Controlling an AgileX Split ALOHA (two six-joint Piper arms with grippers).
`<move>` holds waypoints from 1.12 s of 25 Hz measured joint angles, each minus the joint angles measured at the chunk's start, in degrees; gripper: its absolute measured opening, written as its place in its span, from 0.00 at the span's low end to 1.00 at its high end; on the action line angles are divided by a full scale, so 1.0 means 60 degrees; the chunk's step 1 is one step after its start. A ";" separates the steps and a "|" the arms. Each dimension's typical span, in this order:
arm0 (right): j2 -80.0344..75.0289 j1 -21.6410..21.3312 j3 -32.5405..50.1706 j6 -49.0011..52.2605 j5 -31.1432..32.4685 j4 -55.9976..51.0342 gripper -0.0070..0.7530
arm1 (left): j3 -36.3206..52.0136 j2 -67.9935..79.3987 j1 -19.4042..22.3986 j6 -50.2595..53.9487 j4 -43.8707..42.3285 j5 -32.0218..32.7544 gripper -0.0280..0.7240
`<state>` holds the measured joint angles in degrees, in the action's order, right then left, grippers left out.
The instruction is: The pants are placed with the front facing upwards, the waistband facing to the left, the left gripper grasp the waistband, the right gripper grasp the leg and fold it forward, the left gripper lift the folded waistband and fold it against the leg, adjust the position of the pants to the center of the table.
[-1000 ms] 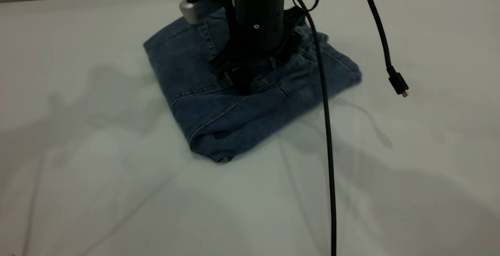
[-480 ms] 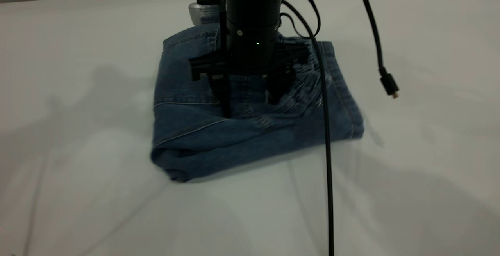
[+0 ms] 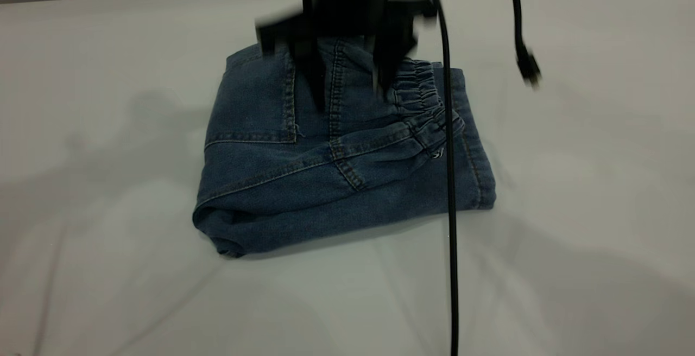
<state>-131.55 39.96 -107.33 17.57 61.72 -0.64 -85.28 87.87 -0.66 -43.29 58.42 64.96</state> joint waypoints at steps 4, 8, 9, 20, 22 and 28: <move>0.1112 0.0000 -0.0601 -0.0874 0.0515 0.0603 0.60 | 0.0000 0.0000 0.0000 -0.0010 -0.0030 0.0438 0.78; 0.2223 0.0000 -0.0702 -0.1925 0.1447 0.1102 0.60 | 0.0000 -0.0051 0.0000 0.0001 -0.0569 0.0896 0.78; 0.2493 0.0000 -0.0670 -0.2138 0.1445 0.1219 0.60 | 0.0000 -0.0107 0.0000 0.0020 -0.0727 0.0862 0.78; 0.5574 0.0000 -0.0558 -0.3198 0.1427 0.0437 0.60 | 0.0306 -0.1965 -0.0023 0.1586 -0.2469 0.0868 0.78; 0.6131 0.0000 -0.0427 -0.3279 0.1411 0.0262 0.60 | 0.0601 -0.2491 -0.0023 0.2153 -0.3034 0.0868 0.78; 0.7991 0.0000 0.0847 -0.3298 0.1411 0.0106 0.59 | 0.2007 -0.4534 -0.0023 0.3267 -0.4323 0.0868 0.78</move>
<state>-83.60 39.96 -102.25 -2.22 70.18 0.00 -73.24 60.67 -0.80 -23.69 32.48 70.16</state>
